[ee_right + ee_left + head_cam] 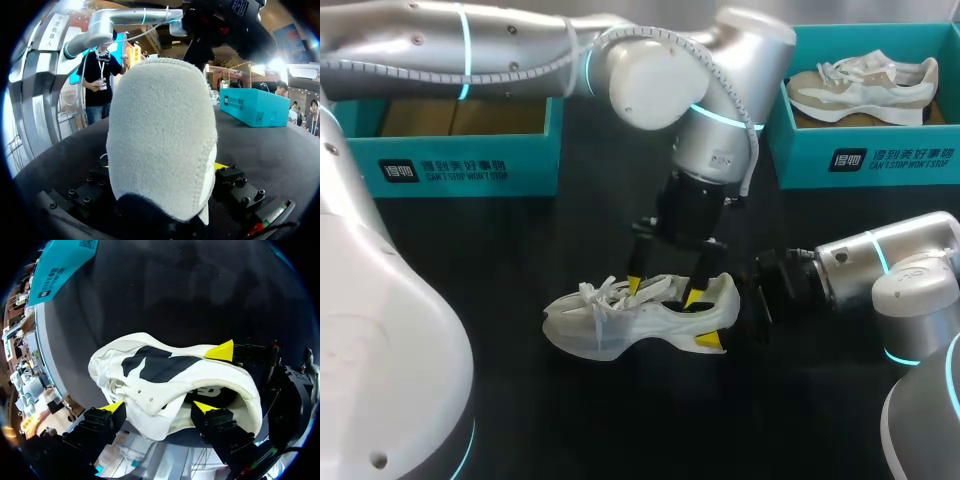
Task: Take the shoe out of the shoebox, open the shoe tongue, remove and reinsert the insole, then place the shoe into the shoebox
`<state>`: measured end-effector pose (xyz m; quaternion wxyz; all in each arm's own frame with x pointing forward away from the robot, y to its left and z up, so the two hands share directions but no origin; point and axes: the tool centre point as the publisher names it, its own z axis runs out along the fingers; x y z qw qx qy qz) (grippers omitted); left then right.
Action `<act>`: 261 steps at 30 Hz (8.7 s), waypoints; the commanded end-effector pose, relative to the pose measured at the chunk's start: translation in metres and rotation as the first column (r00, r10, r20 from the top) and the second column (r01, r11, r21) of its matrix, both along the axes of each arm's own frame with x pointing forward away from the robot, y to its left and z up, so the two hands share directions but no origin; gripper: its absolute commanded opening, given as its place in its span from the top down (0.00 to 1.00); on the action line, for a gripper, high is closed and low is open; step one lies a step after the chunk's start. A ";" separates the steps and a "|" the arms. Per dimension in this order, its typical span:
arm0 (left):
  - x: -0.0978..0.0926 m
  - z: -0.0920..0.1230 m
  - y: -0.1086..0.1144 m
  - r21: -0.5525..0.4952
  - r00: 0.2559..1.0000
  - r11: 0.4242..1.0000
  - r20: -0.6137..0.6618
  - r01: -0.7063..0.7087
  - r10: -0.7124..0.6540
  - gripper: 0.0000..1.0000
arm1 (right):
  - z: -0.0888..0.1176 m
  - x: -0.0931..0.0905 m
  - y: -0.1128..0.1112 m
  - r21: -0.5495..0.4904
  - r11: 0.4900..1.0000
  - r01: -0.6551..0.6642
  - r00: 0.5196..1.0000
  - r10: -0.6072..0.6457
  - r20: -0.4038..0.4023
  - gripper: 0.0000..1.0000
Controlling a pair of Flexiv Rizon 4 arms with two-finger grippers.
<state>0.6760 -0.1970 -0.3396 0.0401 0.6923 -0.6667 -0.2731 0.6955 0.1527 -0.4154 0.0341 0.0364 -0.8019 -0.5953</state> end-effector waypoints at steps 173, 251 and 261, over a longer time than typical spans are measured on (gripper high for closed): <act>-0.011 -0.003 0.135 -0.541 0.932 0.824 0.359 0.171 0.041 1.00 | -0.002 -0.002 0.001 -0.004 1.000 0.000 1.000 0.000 -0.002 1.00; 0.038 0.147 -0.015 -0.501 0.495 0.303 0.309 0.811 -0.812 1.00 | -0.002 -0.002 0.001 -0.004 1.000 0.000 1.000 0.000 -0.002 1.00; 0.035 0.127 -0.017 -0.498 0.415 0.224 0.313 0.837 -0.855 1.00 | -0.002 -0.002 0.001 -0.004 1.000 0.000 1.000 0.000 -0.002 1.00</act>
